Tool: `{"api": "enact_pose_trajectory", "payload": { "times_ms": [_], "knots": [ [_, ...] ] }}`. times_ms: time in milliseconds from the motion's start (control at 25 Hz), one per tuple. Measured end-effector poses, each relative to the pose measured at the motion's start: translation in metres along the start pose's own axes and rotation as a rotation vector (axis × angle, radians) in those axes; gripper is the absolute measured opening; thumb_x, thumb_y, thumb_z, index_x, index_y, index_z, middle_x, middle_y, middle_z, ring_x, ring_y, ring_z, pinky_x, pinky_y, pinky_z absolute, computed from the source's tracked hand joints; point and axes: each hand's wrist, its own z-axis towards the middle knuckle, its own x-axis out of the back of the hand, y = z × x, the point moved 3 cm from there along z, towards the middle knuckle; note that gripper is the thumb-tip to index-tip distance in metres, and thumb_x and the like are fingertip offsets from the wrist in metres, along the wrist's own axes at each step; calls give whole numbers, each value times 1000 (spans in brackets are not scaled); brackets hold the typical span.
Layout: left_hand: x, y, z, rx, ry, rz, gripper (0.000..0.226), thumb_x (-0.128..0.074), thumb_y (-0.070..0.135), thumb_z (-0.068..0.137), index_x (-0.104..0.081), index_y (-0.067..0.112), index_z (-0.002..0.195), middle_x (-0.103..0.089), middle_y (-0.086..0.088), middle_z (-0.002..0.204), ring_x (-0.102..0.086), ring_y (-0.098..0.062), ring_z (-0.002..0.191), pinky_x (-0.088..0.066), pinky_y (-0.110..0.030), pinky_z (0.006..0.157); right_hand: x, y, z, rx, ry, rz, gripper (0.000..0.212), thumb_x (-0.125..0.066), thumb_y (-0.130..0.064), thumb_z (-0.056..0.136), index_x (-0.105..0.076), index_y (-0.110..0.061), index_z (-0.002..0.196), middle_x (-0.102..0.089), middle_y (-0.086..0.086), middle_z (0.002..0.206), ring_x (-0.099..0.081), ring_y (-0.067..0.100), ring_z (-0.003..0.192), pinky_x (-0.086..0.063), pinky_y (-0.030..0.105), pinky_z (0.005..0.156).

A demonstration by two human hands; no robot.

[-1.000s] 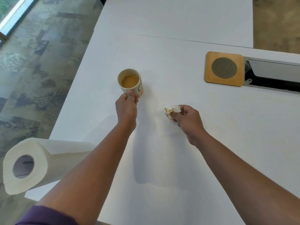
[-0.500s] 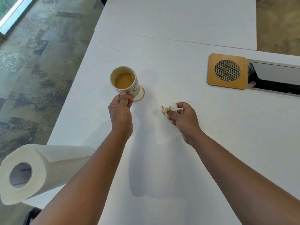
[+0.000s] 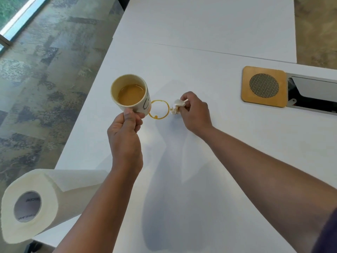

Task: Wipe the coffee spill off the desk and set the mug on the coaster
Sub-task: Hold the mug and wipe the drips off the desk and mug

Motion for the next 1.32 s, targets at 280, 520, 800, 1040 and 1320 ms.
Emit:
{"api": "enact_pose_trajectory", "payload": {
  "times_ms": [280, 520, 800, 1040, 1320],
  "knots": [
    [15, -7, 2, 24, 29, -41, 50, -48, 27, 108, -66, 24, 62, -67, 2, 79, -51, -15, 84, -49, -22, 83, -32, -35, 44, 320, -202, -228, 31, -51, -8, 88, -72, -18, 109, -74, 1, 102, -66, 24, 97, -51, 38, 88],
    [25, -11, 3, 17, 20, -38, 46, -49, 27, 108, -67, 24, 66, -70, 4, 80, -57, -9, 81, -48, -19, 81, -63, -60, 65, 491, -446, -388, 30, -58, 2, 86, -77, -12, 106, -69, 4, 110, -64, 25, 100, -50, 35, 88],
    [25, -12, 4, 33, -1, -37, 45, -50, 29, 107, -70, 25, 67, -69, 4, 81, -56, -10, 82, -48, -21, 83, -66, -64, 82, 514, -524, -638, 35, -58, 2, 85, -77, -17, 106, -72, -1, 117, -62, 24, 109, -49, 31, 84],
    [24, -5, 5, 29, 3, -18, 46, -50, 31, 107, -71, 27, 66, -69, 2, 84, -57, -10, 85, -48, -22, 84, -53, -57, 84, 430, -457, -724, 39, -54, 3, 84, -75, -19, 109, -70, 4, 114, -58, 29, 110, -44, 33, 75],
    [22, 0, 5, 25, -8, -46, 49, -49, 28, 108, -71, 27, 64, -68, 0, 83, -55, -11, 84, -48, -23, 85, -37, -45, 64, 273, -428, -679, 28, -58, -6, 85, -74, -16, 105, -67, 5, 113, -60, 29, 104, -52, 38, 82]
  ]
}}
